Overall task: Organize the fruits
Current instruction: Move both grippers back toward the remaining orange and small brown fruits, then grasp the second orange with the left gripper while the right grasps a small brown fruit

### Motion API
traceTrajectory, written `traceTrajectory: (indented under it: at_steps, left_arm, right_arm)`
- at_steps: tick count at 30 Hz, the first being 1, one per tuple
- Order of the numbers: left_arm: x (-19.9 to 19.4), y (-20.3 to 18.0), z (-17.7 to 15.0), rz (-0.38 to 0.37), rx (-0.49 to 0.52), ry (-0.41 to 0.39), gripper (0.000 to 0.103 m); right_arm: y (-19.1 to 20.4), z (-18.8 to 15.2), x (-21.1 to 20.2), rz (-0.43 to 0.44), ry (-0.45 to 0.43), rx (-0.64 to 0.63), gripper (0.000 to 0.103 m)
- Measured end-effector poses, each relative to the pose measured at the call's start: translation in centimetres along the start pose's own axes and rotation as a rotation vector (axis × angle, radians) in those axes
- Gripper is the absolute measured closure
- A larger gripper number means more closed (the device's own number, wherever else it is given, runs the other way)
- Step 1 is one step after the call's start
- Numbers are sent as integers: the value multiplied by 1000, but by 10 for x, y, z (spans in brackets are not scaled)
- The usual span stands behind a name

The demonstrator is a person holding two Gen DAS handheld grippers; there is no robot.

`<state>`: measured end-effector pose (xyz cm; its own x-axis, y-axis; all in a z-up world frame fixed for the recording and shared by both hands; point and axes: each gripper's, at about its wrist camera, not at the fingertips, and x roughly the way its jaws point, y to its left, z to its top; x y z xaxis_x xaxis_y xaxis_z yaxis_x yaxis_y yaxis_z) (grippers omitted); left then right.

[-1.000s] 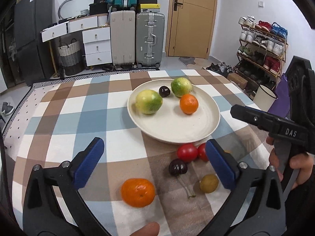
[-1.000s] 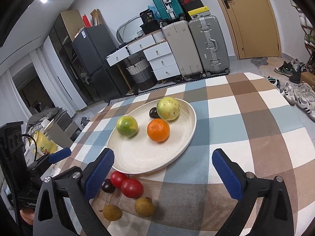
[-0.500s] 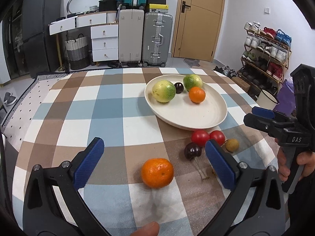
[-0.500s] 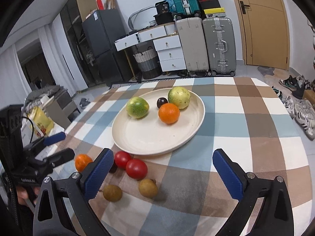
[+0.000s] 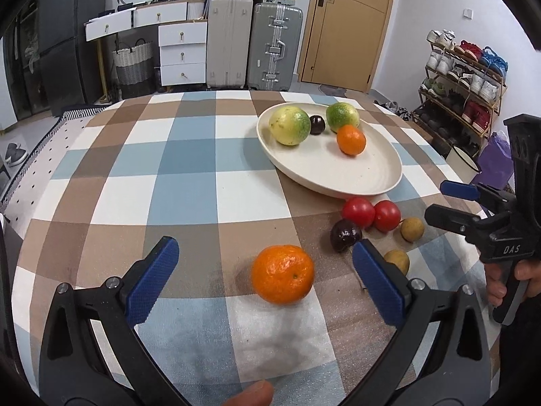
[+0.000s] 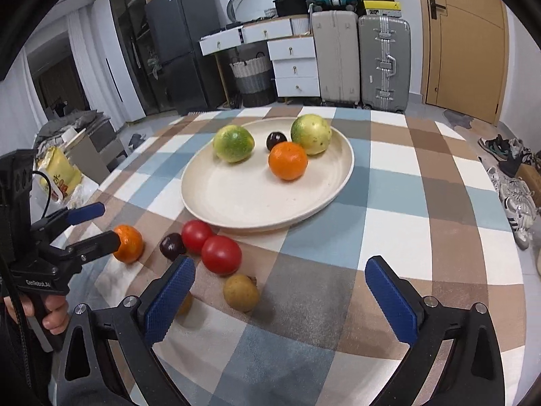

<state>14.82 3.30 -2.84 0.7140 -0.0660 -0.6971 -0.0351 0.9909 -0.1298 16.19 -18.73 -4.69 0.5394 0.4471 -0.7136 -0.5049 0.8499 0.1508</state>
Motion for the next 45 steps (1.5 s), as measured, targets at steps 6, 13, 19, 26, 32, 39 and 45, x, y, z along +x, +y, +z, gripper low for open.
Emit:
traceTrajectory:
  at_steps: [6,13,19,26,32,39,45]
  left_arm:
    - [6,2,-2,-4,-7,17,1]
    - [11,2,-4,29,-10,35,1]
    - [19,1,-5,33,3,63,1]
    - [25,-2,-6,12,19,92,6]
    - [25,-6,-8,-12,44,94,21]
    - [23,-7,-9,-51,43,87,47]
    - [20,-7,-10,-75,45,74,65]
  right_arm:
    - [4,-5,7,26,37,0,1]
    - [14,-10,19,13,82,-33,4]
    - [18,-11,22,30,97,-44,17]
    - [21,-12,24,36,100,-57,30]
    - [26,-13,23,40,99,-84,46]
    - [29,-14,22,58,101,-99,55]
    - [31,-15,22,66,102,-111,60]
